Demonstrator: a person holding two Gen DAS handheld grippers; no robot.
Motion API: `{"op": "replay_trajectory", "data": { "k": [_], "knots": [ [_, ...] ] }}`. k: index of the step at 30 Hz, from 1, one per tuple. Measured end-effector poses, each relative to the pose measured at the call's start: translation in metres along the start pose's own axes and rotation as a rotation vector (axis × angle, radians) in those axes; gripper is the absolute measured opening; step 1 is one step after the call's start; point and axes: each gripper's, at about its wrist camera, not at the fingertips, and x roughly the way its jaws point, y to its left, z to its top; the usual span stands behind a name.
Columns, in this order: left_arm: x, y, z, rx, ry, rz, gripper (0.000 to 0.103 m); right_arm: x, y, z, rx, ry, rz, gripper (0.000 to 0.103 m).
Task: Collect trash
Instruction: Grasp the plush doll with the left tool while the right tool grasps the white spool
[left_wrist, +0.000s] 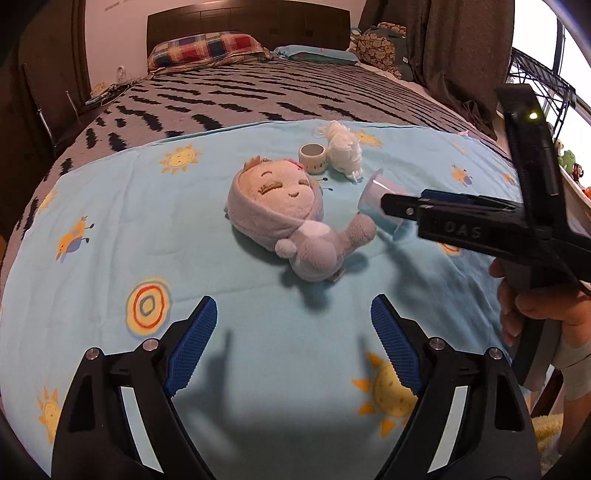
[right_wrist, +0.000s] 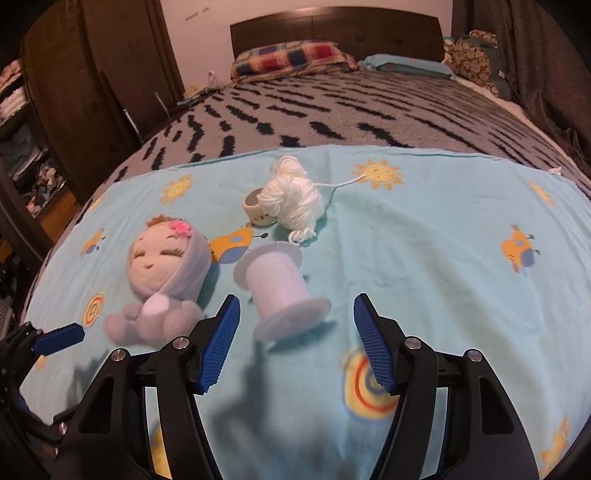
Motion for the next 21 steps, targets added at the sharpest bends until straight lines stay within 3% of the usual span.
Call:
{"op": "replay_trajectory", "data": {
  "k": [2,4,12,14,21],
  "knots": [
    [0.006,0.0,0.004,-0.003,0.0,-0.004,0.081,0.01,0.002,0.001,-0.01,0.02,-0.002,0.065],
    [0.012,0.001,0.008,-0.01,0.0,-0.01,0.08,0.018,0.001,0.002,-0.01,0.038,0.007,0.048],
    [0.015,-0.004,0.019,0.008,-0.035,-0.035,0.062,0.007,-0.012,0.001,0.008,0.014,-0.011,0.048],
    [0.017,-0.007,0.021,0.026,-0.034,-0.031,0.05,0.003,-0.013,-0.001,0.001,0.015,-0.011,0.048],
    [0.018,-0.011,0.026,0.053,-0.061,-0.016,0.022,-0.015,-0.014,-0.014,-0.028,0.013,-0.013,0.048]
  ]
}}
